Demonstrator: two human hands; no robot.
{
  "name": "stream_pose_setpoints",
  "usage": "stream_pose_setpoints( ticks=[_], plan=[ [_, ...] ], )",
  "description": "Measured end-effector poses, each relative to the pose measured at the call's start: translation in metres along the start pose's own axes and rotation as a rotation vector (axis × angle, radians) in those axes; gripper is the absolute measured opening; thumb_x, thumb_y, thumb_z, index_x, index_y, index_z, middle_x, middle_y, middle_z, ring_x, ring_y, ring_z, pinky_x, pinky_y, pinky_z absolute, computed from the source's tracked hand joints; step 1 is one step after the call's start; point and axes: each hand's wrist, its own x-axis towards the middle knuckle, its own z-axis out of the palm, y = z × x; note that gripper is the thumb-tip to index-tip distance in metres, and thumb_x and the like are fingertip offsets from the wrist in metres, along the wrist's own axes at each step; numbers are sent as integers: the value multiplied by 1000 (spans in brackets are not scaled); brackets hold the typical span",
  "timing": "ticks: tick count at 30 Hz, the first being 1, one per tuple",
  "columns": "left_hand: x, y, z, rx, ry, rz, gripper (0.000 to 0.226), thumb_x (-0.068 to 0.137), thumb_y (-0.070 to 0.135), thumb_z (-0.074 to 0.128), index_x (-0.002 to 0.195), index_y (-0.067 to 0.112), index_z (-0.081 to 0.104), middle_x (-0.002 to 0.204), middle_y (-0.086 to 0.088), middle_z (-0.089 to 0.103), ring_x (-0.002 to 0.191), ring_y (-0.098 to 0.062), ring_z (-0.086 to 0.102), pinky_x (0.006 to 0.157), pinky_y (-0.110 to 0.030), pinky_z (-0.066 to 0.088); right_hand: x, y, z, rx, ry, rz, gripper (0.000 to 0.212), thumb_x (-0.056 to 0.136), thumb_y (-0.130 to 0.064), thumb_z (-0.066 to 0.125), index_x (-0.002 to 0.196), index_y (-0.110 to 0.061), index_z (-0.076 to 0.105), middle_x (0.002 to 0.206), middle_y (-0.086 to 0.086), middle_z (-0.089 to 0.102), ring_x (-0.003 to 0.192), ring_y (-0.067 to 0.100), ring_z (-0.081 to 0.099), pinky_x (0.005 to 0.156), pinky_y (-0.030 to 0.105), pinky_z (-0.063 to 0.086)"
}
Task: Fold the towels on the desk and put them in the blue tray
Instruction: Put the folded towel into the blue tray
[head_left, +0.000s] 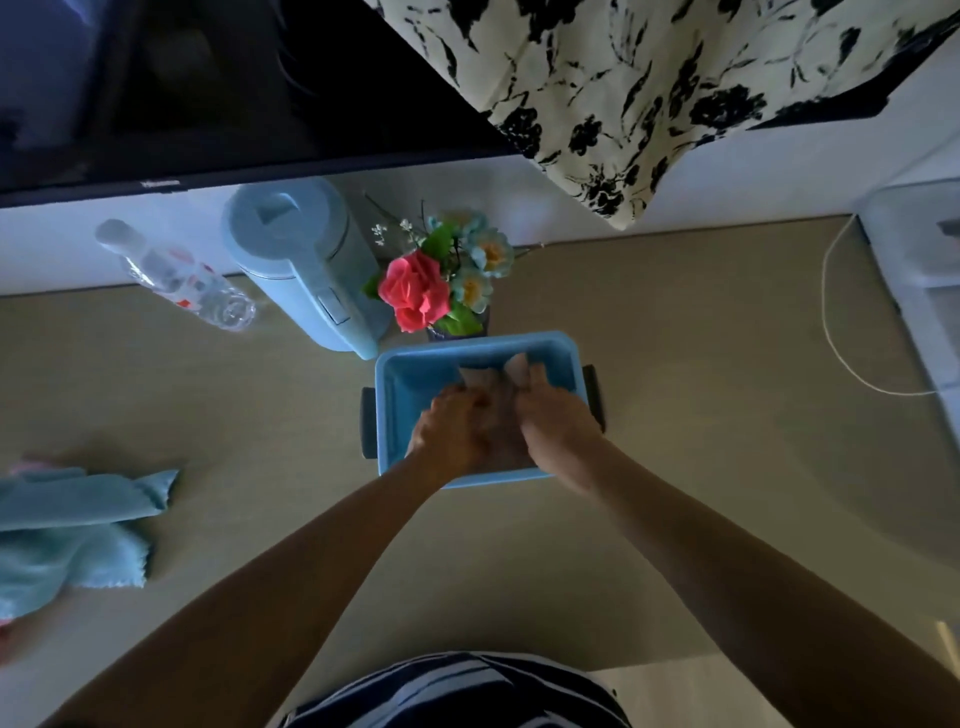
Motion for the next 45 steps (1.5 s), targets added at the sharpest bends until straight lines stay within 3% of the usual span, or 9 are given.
stream_pose_setpoints(
  ticks=[9, 14, 17, 21, 30, 36, 38, 41, 45],
  plan=[
    [16, 0, 5, 38, -145, -35, 67, 74, 15, 78, 136, 18, 52, 131, -11, 53, 112, -35, 62, 92, -42, 56, 15, -5, 12, -85, -12, 49, 49, 100, -5, 46, 147, -10, 36, 145, 11, 30, 114, 31, 55, 87, 43, 55],
    [14, -3, 4, 188, -96, -19, 67, 81, 15, 75, 142, 22, 47, 135, -11, 42, 118, -35, 56, 96, -47, 54, 9, -12, 3, -263, 178, -142, 44, 92, -3, 54, 135, -9, 51, 142, 15, 38, 127, 32, 44, 104, 44, 41],
    [15, 2, 6, 370, 15, 71, 67, 83, 13, 74, 143, 23, 47, 138, -10, 40, 126, -33, 47, 104, -48, 48, 22, -11, 10, -290, 44, -113, 47, 96, -11, 55, 142, -12, 49, 147, 13, 40, 135, 29, 41, 113, 42, 36],
    [26, 1, 7, 477, -101, 196, 67, 81, 23, 78, 142, 20, 52, 147, -9, 48, 136, -32, 42, 113, -43, 36, 51, -3, 28, -401, -142, -34, 46, 97, -19, 59, 142, -14, 53, 154, 11, 38, 145, 29, 33, 119, 42, 30],
    [38, -6, 13, 542, -144, 191, 70, 86, 24, 73, 147, 12, 42, 148, -15, 43, 137, -35, 38, 111, -41, 35, 67, 1, 52, -508, -155, -3, 70, 90, -16, 67, 152, -13, 34, 154, 14, 37, 142, 32, 38, 114, 44, 38],
    [7, -5, -20, 55, -89, 278, 56, 79, 38, 76, 129, 20, 60, 123, -8, 69, 113, -31, 66, 94, -43, 55, 31, -7, 4, -79, -46, 59, 46, 90, -25, 68, 134, -21, 56, 137, 7, 58, 121, 32, 60, 95, 45, 53],
    [-17, -13, -41, -147, 37, 335, 43, 78, 35, 77, 114, 13, 67, 106, -3, 71, 98, -23, 68, 87, -39, 56, 9, -11, -12, 73, 110, 69, 45, 87, -38, 72, 126, -19, 58, 126, 6, 61, 111, 29, 64, 87, 40, 52],
    [-67, -32, -74, -434, 234, 379, 23, 82, 17, 77, 102, 11, 68, 92, 5, 68, 84, -8, 64, 77, -16, 50, -27, -33, -26, 578, 443, 20, 35, 88, -26, 74, 118, -14, 61, 113, 6, 65, 94, 21, 69, 82, 39, 56],
    [-128, -74, -108, -595, 410, 326, 14, 85, 19, 71, 99, 15, 69, 94, 6, 72, 83, -9, 69, 75, -22, 56, -59, -101, -13, 961, 706, -75, 34, 91, -13, 70, 122, -6, 58, 117, 7, 66, 102, 19, 69, 92, 34, 56]
  ],
)
